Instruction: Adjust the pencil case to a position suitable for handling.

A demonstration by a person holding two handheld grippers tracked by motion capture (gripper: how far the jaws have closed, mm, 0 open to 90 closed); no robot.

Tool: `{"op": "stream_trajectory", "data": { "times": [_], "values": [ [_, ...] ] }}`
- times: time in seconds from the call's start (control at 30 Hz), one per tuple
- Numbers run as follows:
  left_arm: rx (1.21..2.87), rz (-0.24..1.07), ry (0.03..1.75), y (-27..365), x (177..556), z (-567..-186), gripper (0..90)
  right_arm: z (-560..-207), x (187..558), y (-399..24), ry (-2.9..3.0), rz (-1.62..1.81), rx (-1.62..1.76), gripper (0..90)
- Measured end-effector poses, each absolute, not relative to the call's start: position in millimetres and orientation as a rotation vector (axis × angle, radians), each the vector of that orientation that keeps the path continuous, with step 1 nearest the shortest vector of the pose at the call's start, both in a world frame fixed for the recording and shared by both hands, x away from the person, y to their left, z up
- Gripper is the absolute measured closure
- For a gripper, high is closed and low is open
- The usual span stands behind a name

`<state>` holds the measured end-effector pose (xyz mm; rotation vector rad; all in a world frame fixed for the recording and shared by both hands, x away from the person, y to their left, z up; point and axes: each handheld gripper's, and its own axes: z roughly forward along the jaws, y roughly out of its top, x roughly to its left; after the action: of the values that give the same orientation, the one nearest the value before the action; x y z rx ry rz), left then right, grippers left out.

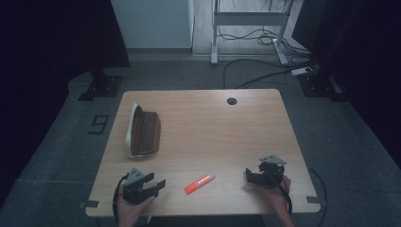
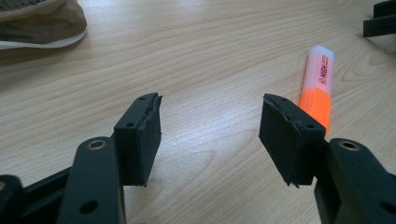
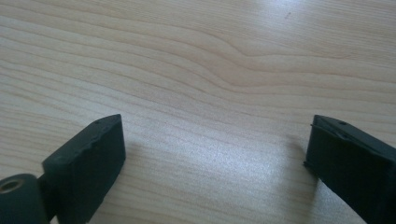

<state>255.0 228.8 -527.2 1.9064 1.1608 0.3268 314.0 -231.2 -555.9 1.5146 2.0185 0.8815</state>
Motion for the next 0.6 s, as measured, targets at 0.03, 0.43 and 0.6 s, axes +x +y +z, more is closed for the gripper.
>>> {"op": "stream_trajectory", "data": {
  "times": [0.03, 0.43, 0.6],
  "values": [
    [1.908, 0.325, 1.159, 228.6, 255.5, -527.5, 39.1, -555.9, 313.9, -231.3, 2.018, 0.882, 1.514, 5.4],
    [1.915, 0.323, 1.152, 226.0, 256.2, -526.6, 38.9, -555.7, 311.5, -232.0, 2.015, 0.883, 1.511, 7.1],
    [1.913, 0.336, 1.156, 227.4, 255.1, -524.9, 38.9, -555.8, 311.4, -232.0, 2.014, 0.885, 1.512, 7.2]
  ]
}}
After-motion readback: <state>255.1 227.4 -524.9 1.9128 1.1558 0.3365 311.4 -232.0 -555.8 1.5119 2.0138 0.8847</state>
